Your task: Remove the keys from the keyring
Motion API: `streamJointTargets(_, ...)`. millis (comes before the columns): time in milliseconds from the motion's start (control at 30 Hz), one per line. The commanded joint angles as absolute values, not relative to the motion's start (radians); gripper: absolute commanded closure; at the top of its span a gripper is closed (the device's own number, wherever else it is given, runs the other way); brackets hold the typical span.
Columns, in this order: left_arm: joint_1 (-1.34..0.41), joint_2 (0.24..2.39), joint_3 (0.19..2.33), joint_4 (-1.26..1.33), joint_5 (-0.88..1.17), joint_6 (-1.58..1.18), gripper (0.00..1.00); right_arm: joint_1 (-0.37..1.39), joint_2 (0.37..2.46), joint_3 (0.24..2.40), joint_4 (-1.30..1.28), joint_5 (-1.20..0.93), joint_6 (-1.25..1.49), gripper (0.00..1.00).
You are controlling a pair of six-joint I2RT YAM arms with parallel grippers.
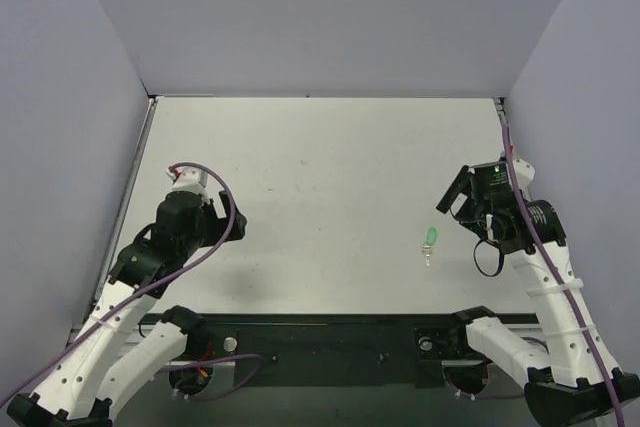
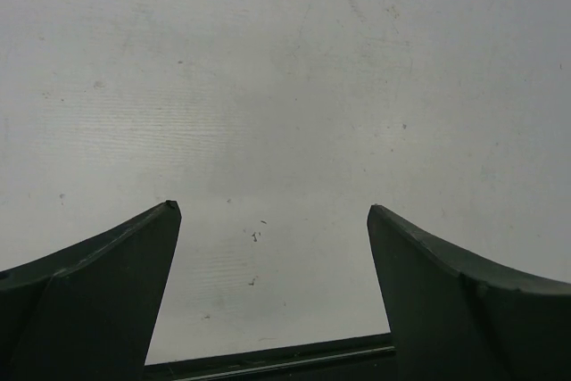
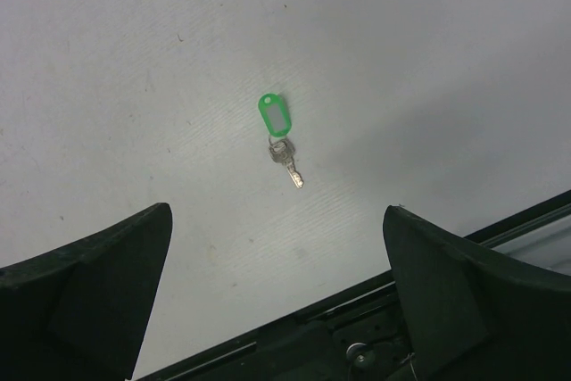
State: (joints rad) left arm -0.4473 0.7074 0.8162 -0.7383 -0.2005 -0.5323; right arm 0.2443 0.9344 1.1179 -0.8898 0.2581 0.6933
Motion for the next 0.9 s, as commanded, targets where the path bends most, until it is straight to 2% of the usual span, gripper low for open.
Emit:
streamJointTargets(0,-0.465,0.733,0.854,-0.696,-0.127,-0.47,0.03,0.256,0.908,1.126,-0.974,0.261,0.703,0.0)
streamJointTargets(133,-0.465,0.743,0.857,-0.722,-0.184,-0.48,0.03,0.262,0.894,1.083,-0.96,0.267,0.716,0.0)
streamJointTargets(500,-0.466,0.663,0.833,-0.704,-0.135,-0.474,0.03,0.291,0.914,1.014,-0.945,0.301,0.729,0.04)
streamJointTargets(867,-0.456,0.669,0.821,-0.698,-0.137,-0.466,0.03,0.301,1.041,0.893,-0.818,0.288,0.755,0.17)
